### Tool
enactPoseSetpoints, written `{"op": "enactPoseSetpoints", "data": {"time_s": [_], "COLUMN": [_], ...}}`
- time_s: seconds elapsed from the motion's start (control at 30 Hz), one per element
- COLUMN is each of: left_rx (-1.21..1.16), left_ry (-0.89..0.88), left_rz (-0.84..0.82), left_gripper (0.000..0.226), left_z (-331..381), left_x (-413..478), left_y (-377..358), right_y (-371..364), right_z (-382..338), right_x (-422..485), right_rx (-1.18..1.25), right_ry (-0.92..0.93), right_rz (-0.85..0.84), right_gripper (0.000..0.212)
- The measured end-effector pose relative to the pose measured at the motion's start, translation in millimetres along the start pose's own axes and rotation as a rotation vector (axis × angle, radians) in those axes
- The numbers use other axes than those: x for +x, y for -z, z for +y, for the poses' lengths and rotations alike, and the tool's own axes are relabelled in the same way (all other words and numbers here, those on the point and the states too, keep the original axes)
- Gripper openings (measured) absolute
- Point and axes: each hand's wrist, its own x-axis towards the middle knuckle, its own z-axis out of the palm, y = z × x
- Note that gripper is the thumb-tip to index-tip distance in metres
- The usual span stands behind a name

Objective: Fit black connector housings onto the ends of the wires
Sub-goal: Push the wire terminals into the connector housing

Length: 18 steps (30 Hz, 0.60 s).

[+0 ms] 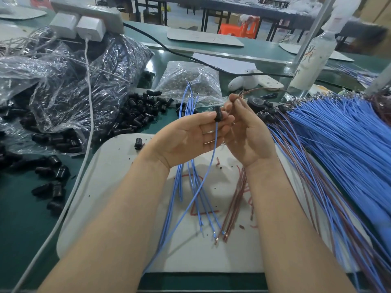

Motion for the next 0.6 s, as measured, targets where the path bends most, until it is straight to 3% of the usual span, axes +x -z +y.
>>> {"op": "enactPoseSetpoints", "data": {"time_s": [0.43,0.6], "left_rx": [0.019,0.023], "left_ry": [-0.04,-0.057], "left_rz": [0.042,0.099], "left_gripper": [0.023,0.024], "left_z": [-0.7,1.9], "left_x": [1.2,1.7], "left_y": [-2.2,1.1], "right_y": [-3.5,-6.1], "right_z": [-1.3,-1.0], "right_x": [-0.1,-1.0], "right_rx": [-0.053,-0.094], "right_ry": [0.006,0.095], "right_rz": [0.006,0.114], "right_gripper": [0.017,0.019]}}
